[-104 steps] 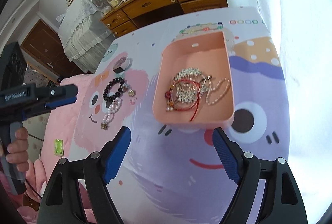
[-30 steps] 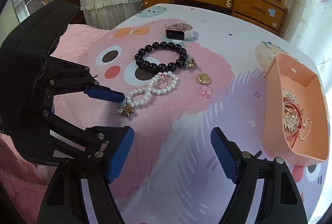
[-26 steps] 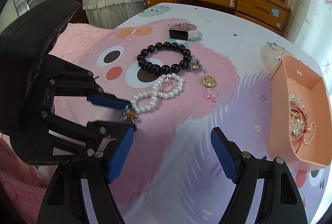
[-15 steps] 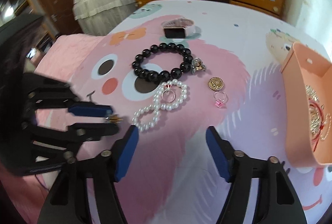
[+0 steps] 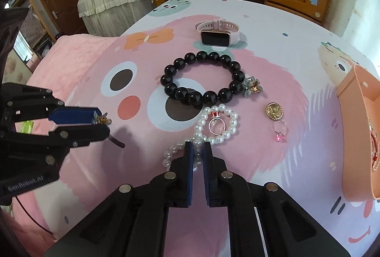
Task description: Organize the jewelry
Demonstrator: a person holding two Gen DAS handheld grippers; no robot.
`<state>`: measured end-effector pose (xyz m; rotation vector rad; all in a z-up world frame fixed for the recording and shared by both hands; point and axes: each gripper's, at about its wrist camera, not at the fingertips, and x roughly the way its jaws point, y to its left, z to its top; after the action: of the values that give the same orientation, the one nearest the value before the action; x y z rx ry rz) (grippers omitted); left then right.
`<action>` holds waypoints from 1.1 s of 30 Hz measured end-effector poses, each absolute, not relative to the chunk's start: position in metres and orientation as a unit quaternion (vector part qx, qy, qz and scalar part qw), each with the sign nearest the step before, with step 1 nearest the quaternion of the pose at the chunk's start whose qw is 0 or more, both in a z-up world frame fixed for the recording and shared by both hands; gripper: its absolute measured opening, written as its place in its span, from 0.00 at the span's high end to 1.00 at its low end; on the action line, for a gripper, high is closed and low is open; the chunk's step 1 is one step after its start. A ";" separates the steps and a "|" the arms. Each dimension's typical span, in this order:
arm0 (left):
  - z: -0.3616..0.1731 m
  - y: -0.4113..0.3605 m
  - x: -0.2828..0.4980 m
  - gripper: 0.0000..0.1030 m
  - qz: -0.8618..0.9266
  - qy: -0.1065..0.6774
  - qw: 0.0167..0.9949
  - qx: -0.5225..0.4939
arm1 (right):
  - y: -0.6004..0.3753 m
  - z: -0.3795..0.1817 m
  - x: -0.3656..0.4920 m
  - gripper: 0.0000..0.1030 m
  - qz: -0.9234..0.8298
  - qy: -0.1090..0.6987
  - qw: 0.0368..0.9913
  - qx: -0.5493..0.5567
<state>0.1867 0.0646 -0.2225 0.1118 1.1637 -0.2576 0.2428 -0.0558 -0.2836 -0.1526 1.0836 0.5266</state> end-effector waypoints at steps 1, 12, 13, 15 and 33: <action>-0.219 0.065 0.185 0.84 -0.121 0.544 0.829 0.051 | -0.057 -0.281 0.243 0.93 0.249 0.510 0.821 -0.064; -0.150 0.083 0.166 0.84 -0.124 0.493 0.861 0.029 | -0.062 -0.206 0.223 0.93 0.244 0.460 0.854 0.017; -0.143 0.085 0.163 0.84 -0.125 0.489 0.863 0.024 | -0.062 -0.197 0.220 0.93 0.241 0.452 0.858 0.021; -0.129 0.089 0.158 0.84 -0.126 0.481 0.868 0.011 | -0.064 -0.177 0.214 0.93 0.235 0.435 0.868 0.035; -0.016 0.067 0.089 0.84 -0.201 0.405 0.892 -0.020 | -0.159 -0.027 0.112 0.93 0.140 0.336 0.918 0.155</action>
<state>0.0887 0.0673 -0.0155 -0.0421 0.8403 -0.4177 0.1122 -0.1588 -0.0267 0.3179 0.6908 0.2879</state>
